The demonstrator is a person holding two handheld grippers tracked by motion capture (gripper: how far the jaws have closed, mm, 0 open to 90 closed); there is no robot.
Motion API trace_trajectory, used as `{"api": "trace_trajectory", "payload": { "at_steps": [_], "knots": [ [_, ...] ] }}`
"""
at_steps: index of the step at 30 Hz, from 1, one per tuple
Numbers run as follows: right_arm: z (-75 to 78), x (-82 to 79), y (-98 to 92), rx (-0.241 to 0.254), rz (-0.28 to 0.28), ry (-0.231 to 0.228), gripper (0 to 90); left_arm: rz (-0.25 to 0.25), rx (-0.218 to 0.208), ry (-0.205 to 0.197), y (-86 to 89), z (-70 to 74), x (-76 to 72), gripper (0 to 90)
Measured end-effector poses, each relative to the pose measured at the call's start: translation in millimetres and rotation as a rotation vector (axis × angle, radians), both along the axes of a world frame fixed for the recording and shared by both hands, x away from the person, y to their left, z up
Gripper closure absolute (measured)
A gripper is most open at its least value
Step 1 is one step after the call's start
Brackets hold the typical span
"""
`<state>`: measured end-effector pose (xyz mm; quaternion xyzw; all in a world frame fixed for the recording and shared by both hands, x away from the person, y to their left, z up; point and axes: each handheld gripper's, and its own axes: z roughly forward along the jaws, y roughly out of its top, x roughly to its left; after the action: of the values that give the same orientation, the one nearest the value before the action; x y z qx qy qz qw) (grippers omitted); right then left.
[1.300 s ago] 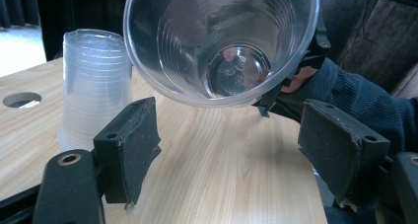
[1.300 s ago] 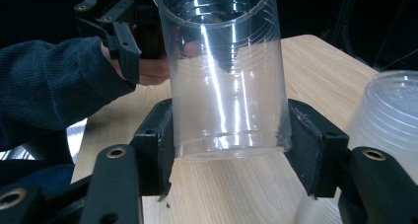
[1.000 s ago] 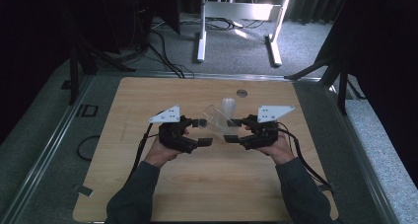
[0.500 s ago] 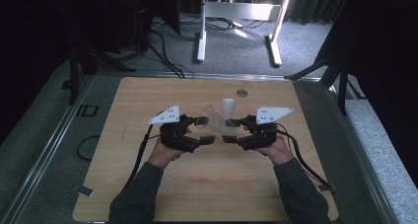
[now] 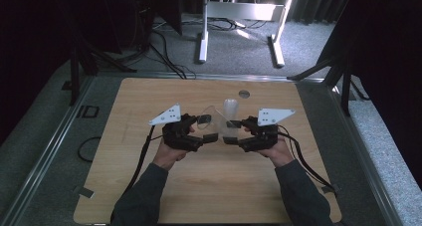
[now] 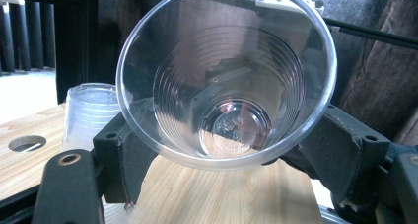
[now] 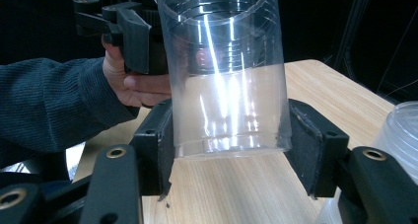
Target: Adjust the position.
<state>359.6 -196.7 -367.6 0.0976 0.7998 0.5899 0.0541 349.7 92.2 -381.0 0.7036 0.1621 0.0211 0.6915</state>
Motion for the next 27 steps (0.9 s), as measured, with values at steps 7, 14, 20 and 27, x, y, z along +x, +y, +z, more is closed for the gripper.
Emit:
{"api": "trace_trajectory", "payload": {
  "at_steps": [7,14,20,27],
  "knots": [
    [-1.9,-0.6,2.1,-0.007,0.005,-0.006,41.3,0.002,-0.002,0.000,-3.2,0.4,0.3,19.7],
    [-1.6,-0.9,2.0,-0.003,0.005,-0.004,41.2,0.007,-0.006,-0.008,-6.5,1.3,0.1,22.5],
    [-1.4,-1.2,1.8,-0.011,0.002,-0.010,41.2,0.028,-0.013,-0.013,-6.9,0.5,0.2,23.9],
    [-2.7,-1.2,3.4,-0.018,0.004,-0.010,41.2,0.041,-0.023,-0.010,-8.7,0.4,0.4,20.1]
  ]
}}
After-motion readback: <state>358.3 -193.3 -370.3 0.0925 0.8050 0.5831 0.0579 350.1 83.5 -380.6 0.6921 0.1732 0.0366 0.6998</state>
